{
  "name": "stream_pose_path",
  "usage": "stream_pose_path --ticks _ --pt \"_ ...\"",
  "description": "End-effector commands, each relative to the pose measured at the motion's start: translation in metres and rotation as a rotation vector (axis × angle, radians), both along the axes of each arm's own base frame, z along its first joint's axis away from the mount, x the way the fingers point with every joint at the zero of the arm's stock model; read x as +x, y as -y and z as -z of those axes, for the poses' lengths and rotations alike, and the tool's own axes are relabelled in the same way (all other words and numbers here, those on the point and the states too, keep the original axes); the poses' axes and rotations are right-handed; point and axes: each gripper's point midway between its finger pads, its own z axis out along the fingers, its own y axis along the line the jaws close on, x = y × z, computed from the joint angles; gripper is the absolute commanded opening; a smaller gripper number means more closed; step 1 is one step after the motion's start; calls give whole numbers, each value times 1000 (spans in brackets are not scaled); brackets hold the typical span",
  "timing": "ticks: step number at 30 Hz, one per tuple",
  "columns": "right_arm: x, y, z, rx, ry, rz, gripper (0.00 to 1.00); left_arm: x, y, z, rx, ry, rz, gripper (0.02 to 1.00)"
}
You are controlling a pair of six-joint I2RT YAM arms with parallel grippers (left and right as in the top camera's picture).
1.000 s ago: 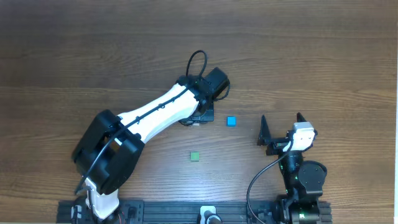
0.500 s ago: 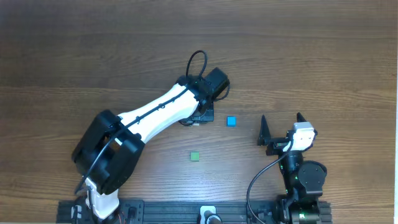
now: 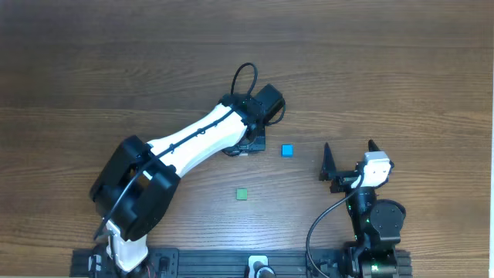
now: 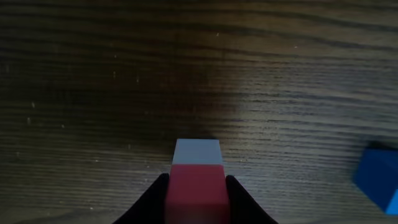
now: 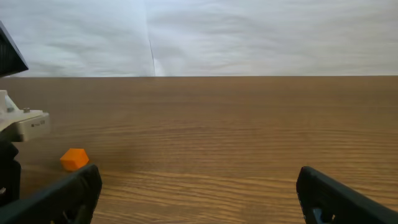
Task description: Stack Cubes
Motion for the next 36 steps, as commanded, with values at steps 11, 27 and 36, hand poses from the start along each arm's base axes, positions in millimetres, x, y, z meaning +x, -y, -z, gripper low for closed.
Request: stream_pose_path --ticks 11,27,36 --pt "0 0 2 -1 2 -3 993 0 -5 8 23 -2 -20 481" --pt "0 0 2 -2 1 -3 993 116 -13 -42 -50 194 -61 514" --pt "0 0 2 -2 2 -3 993 123 -6 0 -50 113 -38 487"
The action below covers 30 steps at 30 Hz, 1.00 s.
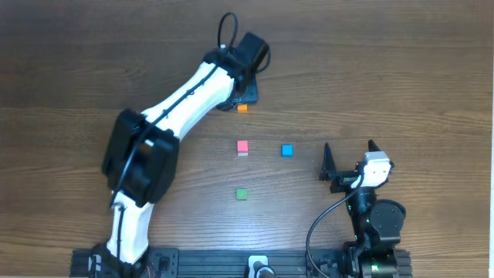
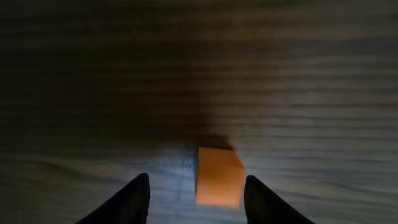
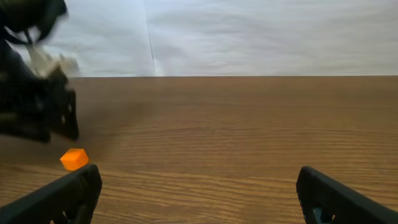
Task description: Stack Cubes
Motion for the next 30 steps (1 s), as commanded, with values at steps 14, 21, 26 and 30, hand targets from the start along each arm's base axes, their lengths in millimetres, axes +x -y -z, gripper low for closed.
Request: stream_pose_path --ticks 14,21,26,30 --pt "0 0 2 -1 1 -3 991 -2 15 24 -18 -47 58 470" --pt "0 0 2 -2 1 -3 993 -3 15 28 -17 -57 59 454" --pt "0 0 2 -1 2 -3 993 -6 15 34 -15 -74 60 347" --pt "0 0 2 -1 2 -3 991 -6 16 34 -17 -76 61 215"
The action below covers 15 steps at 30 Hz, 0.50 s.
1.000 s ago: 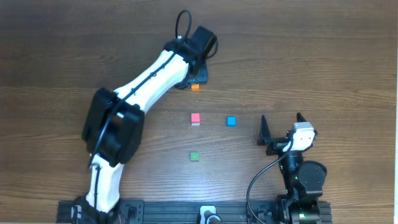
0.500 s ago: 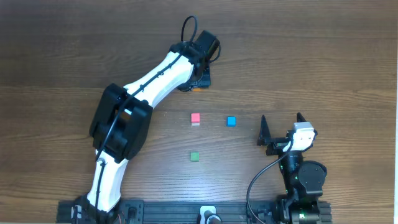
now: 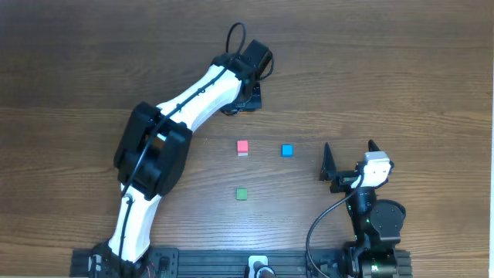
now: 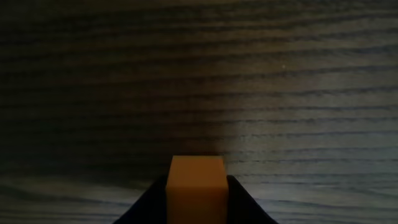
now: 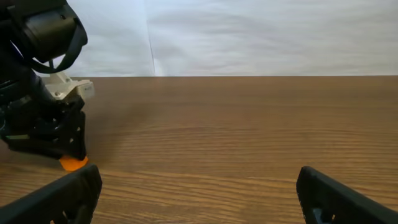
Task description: Stack Cubes
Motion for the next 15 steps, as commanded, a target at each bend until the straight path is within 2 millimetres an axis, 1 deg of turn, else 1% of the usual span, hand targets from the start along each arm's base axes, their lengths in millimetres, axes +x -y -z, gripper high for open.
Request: stream_pose_path --ticks 1,6,9,10,12,15 --pt "0 0 2 -1 1 -3 993 0 4 4 -7 -11 12 196" --pt "0 0 2 -2 2 -3 993 0 4 4 -7 -12 12 110" --pt "0 0 2 -1 1 -3 991 -1 6 0 -14 -6 17 91" --pt "0 0 2 -2 1 -3 991 -1 7 -4 -16 1 19 86" --pt "0 0 2 -2 2 -3 991 -1 10 -18 -20 28 25 77" --pt "0 0 2 -1 2 -3 991 -6 9 -47 -28 62 27 62"
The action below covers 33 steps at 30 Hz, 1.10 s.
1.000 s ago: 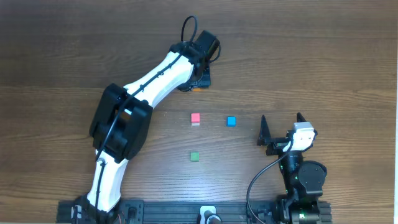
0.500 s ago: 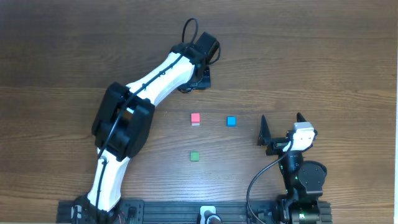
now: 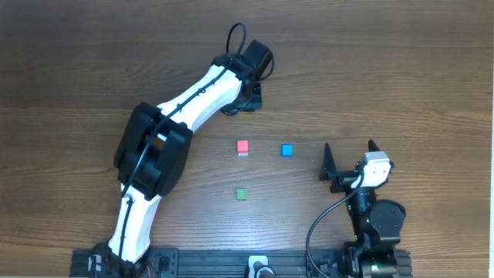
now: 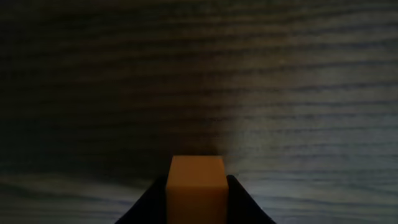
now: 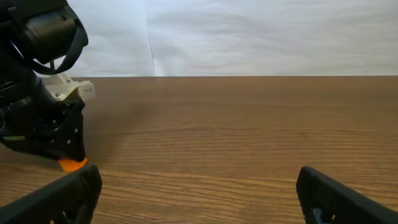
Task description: Stack Cubes
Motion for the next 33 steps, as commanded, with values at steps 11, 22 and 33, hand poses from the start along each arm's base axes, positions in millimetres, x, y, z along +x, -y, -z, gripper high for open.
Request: stream_pose_path --ticks 11,22,33 --pt "0 0 2 -2 1 -3 993 -69 1 -96 -54 71 -19 40" --pt "0 0 2 -2 1 -3 993 -115 -2 -66 12 25 -25 40" --pt "0 0 2 -2 1 -3 991 -114 -1 -65 12 27 -26 40"
